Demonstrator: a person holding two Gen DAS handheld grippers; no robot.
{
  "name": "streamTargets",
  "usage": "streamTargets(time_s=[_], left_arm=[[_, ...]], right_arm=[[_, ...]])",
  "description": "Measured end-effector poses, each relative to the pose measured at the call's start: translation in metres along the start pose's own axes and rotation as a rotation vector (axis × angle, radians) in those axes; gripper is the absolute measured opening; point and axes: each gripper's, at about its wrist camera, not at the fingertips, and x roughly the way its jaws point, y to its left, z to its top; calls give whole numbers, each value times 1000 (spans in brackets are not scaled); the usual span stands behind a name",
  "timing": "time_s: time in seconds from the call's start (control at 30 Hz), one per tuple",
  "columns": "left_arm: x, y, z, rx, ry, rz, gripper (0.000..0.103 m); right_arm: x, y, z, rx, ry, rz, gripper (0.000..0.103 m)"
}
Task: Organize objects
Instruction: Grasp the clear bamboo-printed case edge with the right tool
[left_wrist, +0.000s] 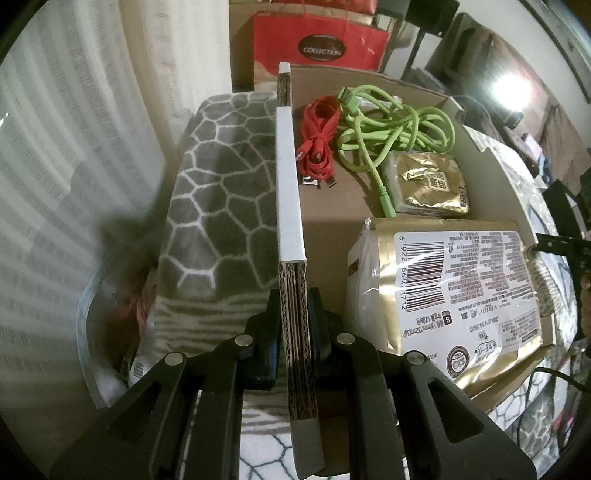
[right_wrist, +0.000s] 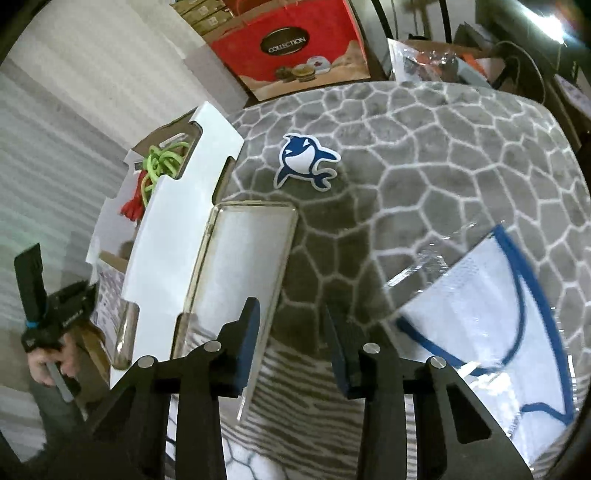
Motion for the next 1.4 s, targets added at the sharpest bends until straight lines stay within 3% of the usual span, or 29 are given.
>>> streamTargets(time_s=[0.27,0.43,0.6,0.7,0.83,0.97,1.07,1.2,1.4], left_arm=[[1,0,-1,-11,-1,-4,12],[1,1,0,-18,2,-7,12],[1,2,-1,-21,2,-10,12],[1,2,0,-21,1,-11,12],[1,3,0,-25,0,-16,12],[1,3,0,-25,0,-19,12],[1,3,0,-26,0,-20,12],[1,4,0,-27,0,-21,12],[1,4,0,-29,1,-24,12]], right_arm=[[10,15,0,-17,19,23,20],[11,22,-1,-28,15,-7,20],[-9,26,-4,-30,-30,28,20],[-22,32,-1,-40,-58,92,20],[-22,35,3,-31,-50,107,20],[-22,17,5,77,-36,261,19],[-12,19,0,105,23,365,17],[9,36,-5,45,62,191,14],[0,47,-1,-5,-11,100,10]])
